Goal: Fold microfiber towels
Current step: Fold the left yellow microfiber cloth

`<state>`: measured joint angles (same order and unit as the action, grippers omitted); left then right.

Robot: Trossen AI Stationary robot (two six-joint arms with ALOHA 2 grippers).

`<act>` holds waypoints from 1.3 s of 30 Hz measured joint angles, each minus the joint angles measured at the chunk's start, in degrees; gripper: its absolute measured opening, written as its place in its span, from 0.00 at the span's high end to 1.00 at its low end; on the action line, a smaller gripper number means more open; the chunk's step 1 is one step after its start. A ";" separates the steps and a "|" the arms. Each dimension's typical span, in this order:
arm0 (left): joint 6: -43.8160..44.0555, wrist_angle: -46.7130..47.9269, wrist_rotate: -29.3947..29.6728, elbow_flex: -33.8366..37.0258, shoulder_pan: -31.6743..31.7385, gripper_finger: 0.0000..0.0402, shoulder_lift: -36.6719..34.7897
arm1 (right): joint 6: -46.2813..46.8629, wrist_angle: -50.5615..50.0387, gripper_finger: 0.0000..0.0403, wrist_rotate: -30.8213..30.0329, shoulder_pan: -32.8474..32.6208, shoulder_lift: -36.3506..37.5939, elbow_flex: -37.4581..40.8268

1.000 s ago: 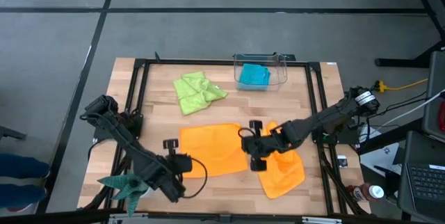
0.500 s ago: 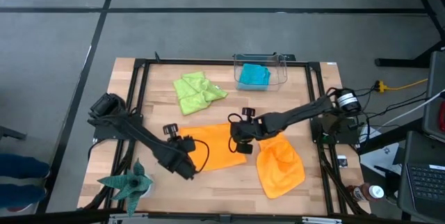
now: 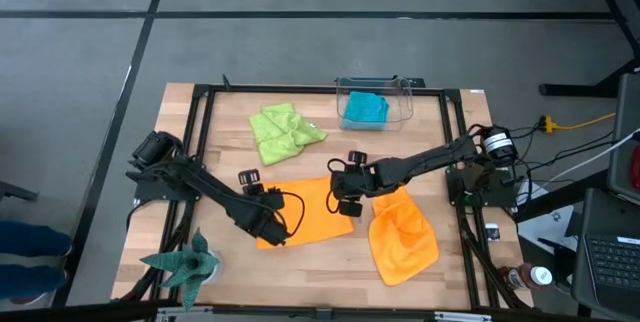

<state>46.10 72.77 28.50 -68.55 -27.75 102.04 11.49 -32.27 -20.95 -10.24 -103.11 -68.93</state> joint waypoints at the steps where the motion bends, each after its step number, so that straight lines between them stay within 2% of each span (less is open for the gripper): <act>1: 0.07 0.93 -0.03 -0.29 0.00 0.74 0.00 | 0.00 -0.05 0.57 0.00 -0.07 0.00 0.00; 6: 3.11 3.96 -0.03 -3.68 -0.61 0.73 0.00 | 0.23 -1.23 0.58 1.54 -1.24 0.00 0.00; 14: 4.18 0.30 -0.09 -6.52 -3.79 0.73 -0.04 | 3.35 -4.52 0.61 1.57 -2.36 0.00 0.00; 16: 4.77 -4.35 -0.37 -6.35 -4.30 0.73 -0.07 | 3.95 -4.64 0.61 2.22 -2.46 0.00 -0.02; 19: 3.47 -18.58 -0.56 -4.28 -4.75 0.73 -0.09 | 4.52 -5.90 0.61 2.69 -2.51 0.00 -0.02; 22: -2.84 -32.40 -0.13 -2.07 -4.59 0.73 0.16 | 2.99 -8.99 0.61 -0.46 -2.40 0.85 -0.02; 24: -6.26 -36.59 0.34 -1.39 -4.27 0.74 0.80 | 3.28 -10.91 0.61 -3.22 -1.95 2.11 -0.02; 28: -4.62 -38.22 0.39 -1.00 -3.74 0.74 1.45 | 6.32 -16.48 0.61 -4.73 -1.71 5.12 -0.04; 32: -2.09 -37.37 -6.50 0.61 -3.63 0.74 4.13 | 11.06 -22.21 0.61 -4.90 -1.98 8.60 -0.07; 36: -1.60 -36.99 -11.00 2.34 -4.12 0.74 7.38 | 13.15 -24.14 0.61 -5.01 -2.60 11.50 -0.07; 39: -0.22 -31.06 -12.56 2.41 -4.19 0.74 7.84 | 13.31 -24.14 0.61 -5.07 -3.13 12.96 -0.08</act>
<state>45.87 41.71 15.93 -66.14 -31.93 109.88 24.80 -56.41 -26.02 -13.37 -90.15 -69.01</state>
